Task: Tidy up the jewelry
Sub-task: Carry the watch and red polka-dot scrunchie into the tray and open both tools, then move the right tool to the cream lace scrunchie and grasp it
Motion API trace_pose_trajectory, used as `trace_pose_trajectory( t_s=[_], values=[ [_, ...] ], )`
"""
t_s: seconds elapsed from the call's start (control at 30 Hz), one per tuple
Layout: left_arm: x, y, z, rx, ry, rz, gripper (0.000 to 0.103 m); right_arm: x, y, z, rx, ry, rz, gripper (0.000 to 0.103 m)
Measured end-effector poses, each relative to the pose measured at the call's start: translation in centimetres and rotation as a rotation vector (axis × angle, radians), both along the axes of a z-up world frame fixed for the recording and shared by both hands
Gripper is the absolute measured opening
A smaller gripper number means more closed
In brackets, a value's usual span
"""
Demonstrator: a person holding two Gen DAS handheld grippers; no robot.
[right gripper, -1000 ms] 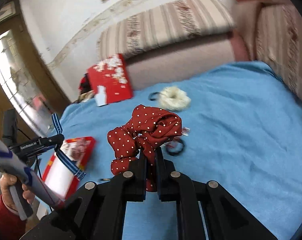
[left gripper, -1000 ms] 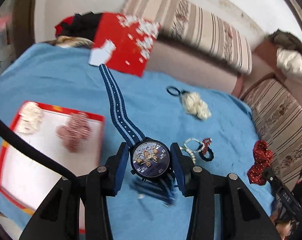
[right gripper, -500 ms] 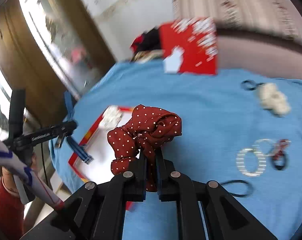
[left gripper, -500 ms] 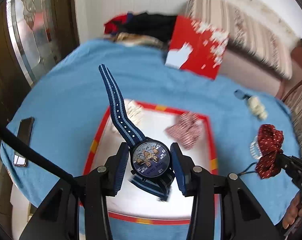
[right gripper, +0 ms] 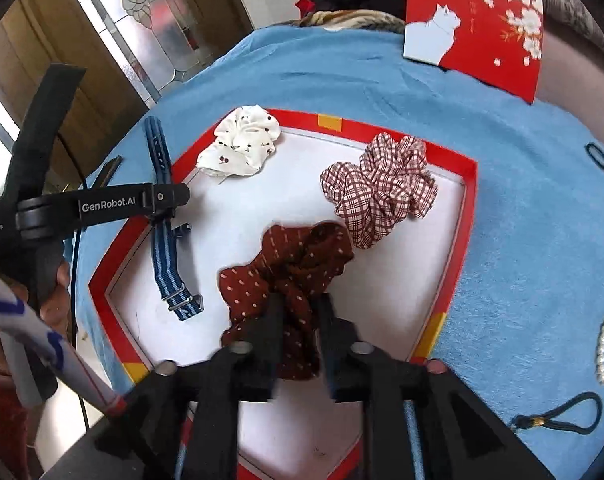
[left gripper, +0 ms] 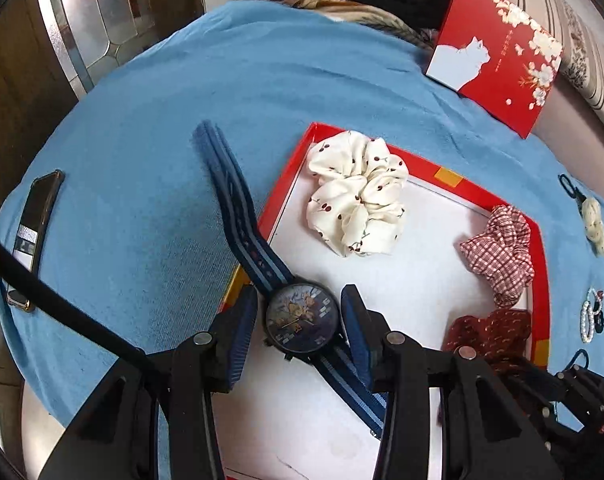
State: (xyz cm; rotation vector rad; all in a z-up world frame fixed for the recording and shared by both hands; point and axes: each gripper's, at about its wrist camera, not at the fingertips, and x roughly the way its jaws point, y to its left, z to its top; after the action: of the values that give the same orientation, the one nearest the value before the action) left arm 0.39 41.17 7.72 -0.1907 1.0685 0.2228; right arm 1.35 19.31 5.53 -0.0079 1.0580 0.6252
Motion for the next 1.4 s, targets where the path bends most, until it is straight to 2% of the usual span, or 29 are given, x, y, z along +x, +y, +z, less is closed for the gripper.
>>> trace_pose_trajectory(
  t_s=[0.03,0.1,0.2,0.27,0.37,0.53,0.63,0.7,0.8,0.93,1.2,1.3,1.4],
  values=[
    [-0.3,0.0,0.4,0.003,-0.014,-0.002,0.042,-0.5,-0.5,0.6,0.005,-0.015,-0.002,0.035],
    [-1.1,-0.1,1.4,0.009,-0.038,-0.005,0.044,-1.4,-1.4,1.9,0.012,-0.049,-0.012,0.039],
    [-2.3,-0.4,3.1,0.029,-0.076,-0.004,0.047,-2.9,-3.9,3.9,0.033,-0.09,-0.056,0.041],
    [-3.3,-0.7,4.2,0.047,-0.099,0.001,0.049,-3.8,-5.7,4.7,0.052,-0.093,-0.088,0.046],
    [-4.9,-1.5,5.7,0.049,-0.134,-0.003,0.054,-5.1,-9.2,5.5,0.057,-0.088,-0.144,0.047],
    [-7.6,-4.4,7.2,0.025,-0.141,-0.019,0.059,-7.1,-16.0,5.6,0.048,-0.083,-0.235,0.048],
    [-8.9,-7.2,7.7,-0.007,-0.141,-0.063,0.059,-9.2,-20.7,4.5,0.019,-0.066,-0.309,0.048],
    [-9.5,-9.4,7.9,-0.017,-0.149,-0.095,0.064,-10.6,-24.2,3.5,-0.001,-0.057,-0.362,0.048],
    [-9.9,-12.9,7.5,-0.02,-0.143,-0.159,0.065,-12.0,-28.6,2.4,-0.015,-0.037,-0.451,0.048],
    [-9.2,-18.0,6.4,-0.027,-0.104,-0.251,0.065,-13.3,-33.9,1.4,0.015,-0.012,-0.562,0.048],
    [-7.2,-27.1,2.8,-0.088,-0.019,-0.423,0.065,-14.2,-37.0,-0.2,0.068,-0.006,-0.618,0.048],
    [-6.2,-30.1,0.9,-0.063,0.027,-0.476,0.065,-13.7,-37.2,-0.9,0.076,-0.004,-0.614,0.048],
    [-5.5,-32.0,0.1,-0.041,0.036,-0.499,0.065,-12.8,-37.5,-1.4,0.077,0.0,-0.607,0.048]
  ],
)
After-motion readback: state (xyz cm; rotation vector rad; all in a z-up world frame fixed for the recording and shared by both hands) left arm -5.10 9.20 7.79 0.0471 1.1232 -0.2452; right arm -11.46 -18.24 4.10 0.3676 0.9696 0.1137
